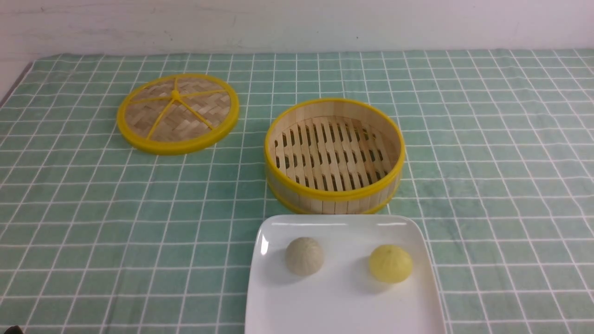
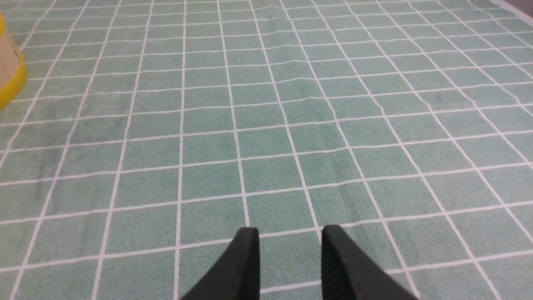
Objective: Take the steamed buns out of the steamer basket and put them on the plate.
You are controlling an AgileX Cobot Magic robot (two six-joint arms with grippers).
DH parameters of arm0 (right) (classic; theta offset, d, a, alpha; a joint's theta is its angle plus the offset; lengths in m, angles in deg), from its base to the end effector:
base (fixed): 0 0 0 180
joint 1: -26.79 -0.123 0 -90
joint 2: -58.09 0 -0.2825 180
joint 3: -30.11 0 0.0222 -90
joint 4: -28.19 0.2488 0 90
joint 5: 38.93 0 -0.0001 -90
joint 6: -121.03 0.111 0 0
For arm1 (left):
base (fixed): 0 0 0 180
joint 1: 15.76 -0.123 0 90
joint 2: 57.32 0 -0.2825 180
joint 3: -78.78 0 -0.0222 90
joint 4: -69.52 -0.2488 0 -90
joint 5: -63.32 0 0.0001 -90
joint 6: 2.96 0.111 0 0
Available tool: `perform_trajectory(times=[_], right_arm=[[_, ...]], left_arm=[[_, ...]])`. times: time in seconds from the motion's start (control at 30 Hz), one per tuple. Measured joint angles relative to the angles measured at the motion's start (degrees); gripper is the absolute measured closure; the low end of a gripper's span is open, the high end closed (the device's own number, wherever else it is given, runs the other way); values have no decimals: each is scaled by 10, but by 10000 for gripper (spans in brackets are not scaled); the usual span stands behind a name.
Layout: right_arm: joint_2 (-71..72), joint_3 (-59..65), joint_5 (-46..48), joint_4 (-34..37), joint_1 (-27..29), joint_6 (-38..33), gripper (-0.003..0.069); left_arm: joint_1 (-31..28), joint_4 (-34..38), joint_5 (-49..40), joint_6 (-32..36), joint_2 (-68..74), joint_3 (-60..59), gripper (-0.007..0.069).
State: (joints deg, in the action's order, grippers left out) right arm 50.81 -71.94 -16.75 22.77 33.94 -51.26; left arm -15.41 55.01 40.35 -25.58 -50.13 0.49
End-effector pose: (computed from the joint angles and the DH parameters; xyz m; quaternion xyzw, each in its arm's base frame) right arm 0.0707 -0.0129 0.1685 0.0796 0.8015 -0.0374 0.5915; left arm 0.0712 0.0104 0.1663 -0.0911 0.8023 -0.0097 0.5898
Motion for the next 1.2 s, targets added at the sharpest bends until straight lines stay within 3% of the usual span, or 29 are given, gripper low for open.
perform_trajectory(times=[0.47, 0.8, 1.2], right_arm=[[0, 0, 0, 1, 0, -2, 420], [0, -1, 5, 57, 0, -116, 420], [0, -1, 5, 63, 0, -118, 419]], left_arm=[[0, 0, 0, 0, 0, 0, 384], [0, 0, 0, 0, 0, 0, 384], [0, 0, 0, 0, 0, 0, 384]])
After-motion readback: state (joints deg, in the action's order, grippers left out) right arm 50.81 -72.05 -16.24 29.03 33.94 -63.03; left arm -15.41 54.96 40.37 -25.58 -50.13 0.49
